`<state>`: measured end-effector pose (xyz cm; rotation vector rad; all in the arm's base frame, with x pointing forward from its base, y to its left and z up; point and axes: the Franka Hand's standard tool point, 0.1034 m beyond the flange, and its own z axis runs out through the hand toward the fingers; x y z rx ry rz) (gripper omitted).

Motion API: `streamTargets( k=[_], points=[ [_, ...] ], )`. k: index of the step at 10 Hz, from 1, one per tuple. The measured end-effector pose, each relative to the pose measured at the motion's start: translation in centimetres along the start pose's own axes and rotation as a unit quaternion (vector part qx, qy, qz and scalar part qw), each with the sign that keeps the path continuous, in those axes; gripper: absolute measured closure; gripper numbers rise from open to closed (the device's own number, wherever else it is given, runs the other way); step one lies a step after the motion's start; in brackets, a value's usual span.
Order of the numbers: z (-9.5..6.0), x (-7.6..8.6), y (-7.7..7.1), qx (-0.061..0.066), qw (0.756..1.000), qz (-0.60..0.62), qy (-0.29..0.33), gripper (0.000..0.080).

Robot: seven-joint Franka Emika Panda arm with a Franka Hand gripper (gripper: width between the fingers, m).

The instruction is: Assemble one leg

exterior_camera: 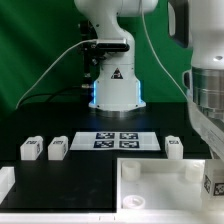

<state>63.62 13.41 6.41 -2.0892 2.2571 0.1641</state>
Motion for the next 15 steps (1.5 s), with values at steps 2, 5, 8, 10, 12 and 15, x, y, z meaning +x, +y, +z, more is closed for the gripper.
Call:
streamTargets(
  k=[2, 5, 8, 10, 12, 15],
  points=[
    [0.0, 0.1, -0.2, 0.003, 0.995, 0.102, -0.010, 0.0506],
    [0.0, 0.2, -0.2, 0.003, 0.989, 0.145, -0.011, 0.0506],
    [0.1, -0.3, -0.1, 0.001, 0.991, 0.130, -0.019, 0.0251],
    [-0.1, -0.5, 0.1, 0.003, 0.994, 0.111, -0.020, 0.0156],
    [-1.9, -1.1, 1.4, 0.005, 0.997, 0.065, -0.031, 0.0151],
    [-3.5, -1.4, 1.9, 0.010, 0.999, 0.004, -0.035, 0.0150]
  ],
)
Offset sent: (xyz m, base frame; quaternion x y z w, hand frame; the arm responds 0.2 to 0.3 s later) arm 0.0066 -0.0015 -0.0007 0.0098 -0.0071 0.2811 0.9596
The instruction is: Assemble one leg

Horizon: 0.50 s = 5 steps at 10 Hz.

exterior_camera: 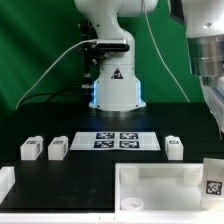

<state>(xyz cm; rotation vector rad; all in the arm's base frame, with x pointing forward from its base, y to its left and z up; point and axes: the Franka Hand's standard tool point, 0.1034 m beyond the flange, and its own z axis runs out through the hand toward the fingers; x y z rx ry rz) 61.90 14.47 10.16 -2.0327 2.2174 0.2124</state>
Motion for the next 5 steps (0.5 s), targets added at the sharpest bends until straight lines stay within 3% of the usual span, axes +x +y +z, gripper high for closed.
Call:
streamTargets(
  k=[5],
  points=[
    [0.27, 0.10, 0.07, -0.002, 1.000, 0.000, 0.001, 0.0150]
  ],
)
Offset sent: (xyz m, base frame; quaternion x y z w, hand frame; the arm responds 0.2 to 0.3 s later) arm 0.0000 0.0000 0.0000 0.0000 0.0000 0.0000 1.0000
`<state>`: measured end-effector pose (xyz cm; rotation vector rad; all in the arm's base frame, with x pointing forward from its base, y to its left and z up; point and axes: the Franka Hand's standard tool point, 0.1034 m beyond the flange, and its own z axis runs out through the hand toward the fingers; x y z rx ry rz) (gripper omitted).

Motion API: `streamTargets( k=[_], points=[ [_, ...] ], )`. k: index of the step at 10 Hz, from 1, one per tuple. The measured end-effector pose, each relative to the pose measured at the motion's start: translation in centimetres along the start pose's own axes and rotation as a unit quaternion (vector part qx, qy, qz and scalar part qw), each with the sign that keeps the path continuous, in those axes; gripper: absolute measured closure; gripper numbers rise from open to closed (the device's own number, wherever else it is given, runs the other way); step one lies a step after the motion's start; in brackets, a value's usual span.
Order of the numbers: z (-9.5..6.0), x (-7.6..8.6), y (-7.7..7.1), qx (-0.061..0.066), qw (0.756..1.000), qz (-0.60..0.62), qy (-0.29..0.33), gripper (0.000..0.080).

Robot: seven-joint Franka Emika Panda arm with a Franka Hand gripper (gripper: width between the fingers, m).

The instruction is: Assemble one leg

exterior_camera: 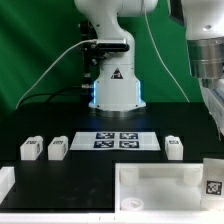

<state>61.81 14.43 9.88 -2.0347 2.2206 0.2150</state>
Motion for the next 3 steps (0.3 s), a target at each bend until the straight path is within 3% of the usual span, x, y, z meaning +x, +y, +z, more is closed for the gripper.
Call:
streamTargets(
  k=[3],
  points=[
    [0.05, 0.02, 0.01, 0.000, 1.000, 0.000, 0.000, 0.0150]
  ],
)
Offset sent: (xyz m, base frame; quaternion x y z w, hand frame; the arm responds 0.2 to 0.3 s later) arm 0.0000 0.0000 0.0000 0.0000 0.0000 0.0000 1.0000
